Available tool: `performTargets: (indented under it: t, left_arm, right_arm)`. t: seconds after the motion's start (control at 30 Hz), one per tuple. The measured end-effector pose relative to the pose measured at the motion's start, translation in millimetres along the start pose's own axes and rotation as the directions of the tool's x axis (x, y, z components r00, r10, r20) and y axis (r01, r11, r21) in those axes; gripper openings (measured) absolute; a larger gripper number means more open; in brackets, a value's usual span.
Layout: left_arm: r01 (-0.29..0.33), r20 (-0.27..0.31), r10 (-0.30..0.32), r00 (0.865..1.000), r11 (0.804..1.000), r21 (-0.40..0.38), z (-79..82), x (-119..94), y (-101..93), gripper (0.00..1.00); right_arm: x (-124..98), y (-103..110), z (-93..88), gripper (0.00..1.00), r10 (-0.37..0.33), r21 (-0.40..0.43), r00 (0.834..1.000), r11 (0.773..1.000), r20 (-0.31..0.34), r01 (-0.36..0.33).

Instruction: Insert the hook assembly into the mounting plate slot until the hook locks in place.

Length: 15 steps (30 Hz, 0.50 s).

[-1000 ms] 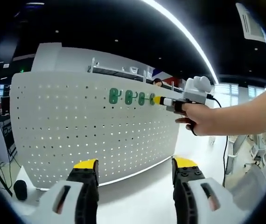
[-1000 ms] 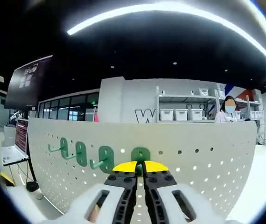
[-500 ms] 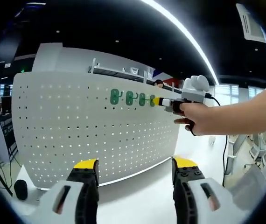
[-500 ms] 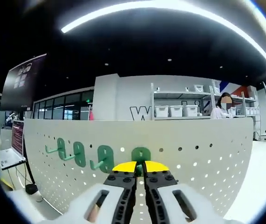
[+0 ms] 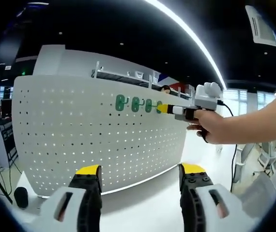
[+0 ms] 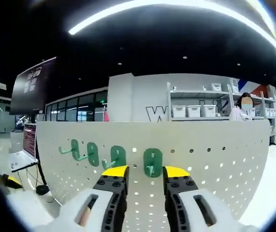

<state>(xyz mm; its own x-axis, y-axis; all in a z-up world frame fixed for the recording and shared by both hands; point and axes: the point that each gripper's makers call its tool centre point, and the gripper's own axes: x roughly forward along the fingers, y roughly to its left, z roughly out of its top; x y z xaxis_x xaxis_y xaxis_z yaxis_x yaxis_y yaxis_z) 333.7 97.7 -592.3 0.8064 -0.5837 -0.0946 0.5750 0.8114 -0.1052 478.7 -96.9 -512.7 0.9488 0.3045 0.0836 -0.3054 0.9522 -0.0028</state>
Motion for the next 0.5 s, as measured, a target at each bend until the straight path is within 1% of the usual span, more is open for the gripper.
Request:
performTargets:
  t: [0.07,0.1,0.13,0.2,0.27,0.3,0.37,0.4,0.5]
  left_arm:
    - [0.001,-0.001,-0.001,1.000,1.000,0.006,-0.6,0,0.2,0.67]
    - [0.000,-0.002,0.000,1.000,1.000,0.007,-1.2,0,0.6,0.67]
    - [-0.002,-0.005,0.002,1.000,1.000,0.009,-2.3,0,1.6,0.67]
    - [-0.005,-0.005,0.005,1.000,1.000,0.004,-2.0,-1,2.5,0.67]
    - [-0.007,-0.001,0.007,1.000,1.000,0.006,-1.1,-1,3.9,0.67]
    - [-0.005,0.003,0.005,1.000,1.000,0.005,0.6,-1,3.9,0.67]
    - [-0.006,0.005,0.006,1.000,1.000,0.011,1.9,0,4.4,0.67]
    - [-0.007,0.007,0.006,1.000,1.000,0.011,3.0,0,4.6,0.67]
    - [-0.005,0.013,0.005,1.000,1.000,0.014,5.4,0,3.6,0.67]
  right_arm:
    - [-6,2,-4.9,0.35,0.022,-0.002,1.000,1.000,-0.013,-0.022]
    - [-7,3,-7.4,0.36,0.036,0.001,0.999,0.999,-0.014,-0.036]
    - [-9,5,-10.6,0.36,0.051,0.024,0.999,0.998,-0.015,-0.051]
    - [-11,8,-15.0,0.39,0.066,0.035,0.998,0.997,-0.021,-0.065]
    - [-11,9,-18.6,0.39,0.066,0.025,0.997,0.998,-0.037,-0.065]
    - [-11,12,-19.8,0.39,0.077,0.027,0.996,0.997,-0.041,-0.075]
    - [-12,12,-19.1,0.38,0.075,0.029,0.997,0.997,-0.036,-0.074]
    - [-12,14,-16.7,0.38,0.080,0.038,0.997,0.996,-0.023,-0.079]
    - [-14,12,-16.1,0.38,0.081,0.035,0.996,0.996,-0.028,-0.080]
